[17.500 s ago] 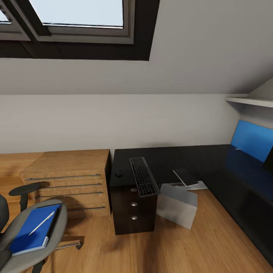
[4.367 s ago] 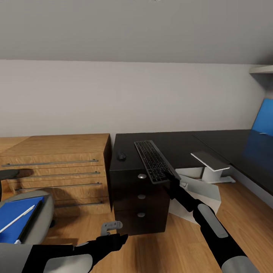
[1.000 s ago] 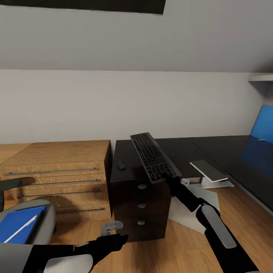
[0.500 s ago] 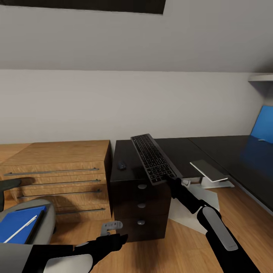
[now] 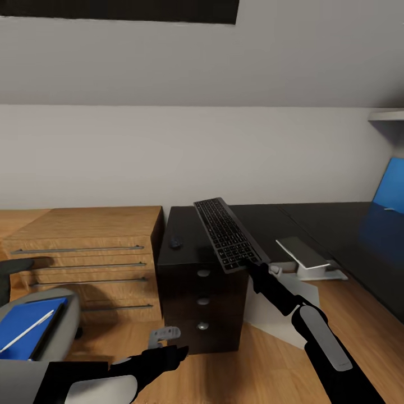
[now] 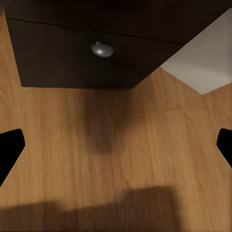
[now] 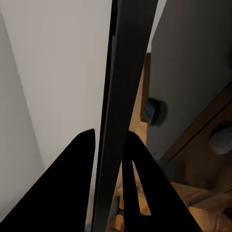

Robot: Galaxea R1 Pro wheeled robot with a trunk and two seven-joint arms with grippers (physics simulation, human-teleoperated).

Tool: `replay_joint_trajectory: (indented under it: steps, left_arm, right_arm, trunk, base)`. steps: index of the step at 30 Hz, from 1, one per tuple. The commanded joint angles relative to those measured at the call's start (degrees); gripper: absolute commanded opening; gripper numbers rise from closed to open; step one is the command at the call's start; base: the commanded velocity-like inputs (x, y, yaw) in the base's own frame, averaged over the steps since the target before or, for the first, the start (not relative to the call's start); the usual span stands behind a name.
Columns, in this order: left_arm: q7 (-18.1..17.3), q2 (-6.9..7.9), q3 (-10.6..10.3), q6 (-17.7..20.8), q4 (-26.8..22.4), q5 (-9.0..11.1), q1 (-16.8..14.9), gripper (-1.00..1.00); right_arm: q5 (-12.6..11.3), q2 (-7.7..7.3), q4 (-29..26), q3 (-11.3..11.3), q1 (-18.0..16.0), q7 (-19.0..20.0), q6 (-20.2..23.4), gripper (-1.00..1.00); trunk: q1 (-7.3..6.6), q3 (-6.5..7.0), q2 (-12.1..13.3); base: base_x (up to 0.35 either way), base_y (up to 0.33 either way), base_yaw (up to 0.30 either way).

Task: In the bedroom, organize the workspace by keeping the computer under the desk, ensuring the monitor is on the desk, placing the keyboard on the desk next to the monitor, placing the mouse on the desk next to the keyboard, moving the folder from the swivel chair onto the desk next to the mouse, stacking the notebook on top of the folder with the pen on top of the notebook, and positioning the swivel chair next to the desk.

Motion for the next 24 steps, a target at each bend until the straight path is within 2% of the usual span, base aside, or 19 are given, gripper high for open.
replay_joint_trajectory:
  steps: [1, 10, 15, 19, 24]
  left_arm:
    - [0.06, -0.01, -0.17, -0.39, -0.08, 0.39, -0.12, 1.00]
    - [0.06, -0.01, -0.17, -0.39, -0.08, 0.45, -0.12, 1.00]
    - [0.06, -0.01, -0.17, -0.42, -0.05, 0.47, -0.12, 1.00]
    - [0.06, 0.07, -0.17, -0.57, -0.07, 0.42, -0.12, 1.00]
    - [0.60, 0.02, -0.17, -0.80, -0.15, 0.29, -0.12, 1.00]
  right_arm:
    - [-0.29, -0.03, 0.01, 0.04, -0.04, 0.24, 0.08, -1.00]
    - [-0.20, 0.01, 0.07, 0.08, -0.01, 0.21, 0.08, -1.00]
    - [-0.18, 0.01, 0.15, 0.05, 0.01, 0.20, 0.08, -1.00]
    - [-0.14, -0.05, 0.23, 0.04, 0.01, 0.26, 0.09, -1.00]
    - [-0.15, -0.02, 0.27, 0.04, -0.02, 0.29, 0.08, -1.00]
  trunk:
    - [-0.03, -0.02, -0.03]
    - [-0.03, 0.34, -0.03]
    - [-0.03, 0.39, -0.03]
    - [-0.03, 0.40, -0.03]
    - [-1.12, 1.30, 1.97]
  base:
    - [-0.220, -0.151, 0.218]
    - [-0.281, -0.124, 0.222]
    - [-0.291, -0.029, 0.090]
    - [-0.093, -0.006, 0.020]
    - [-0.021, -0.001, 0.005]
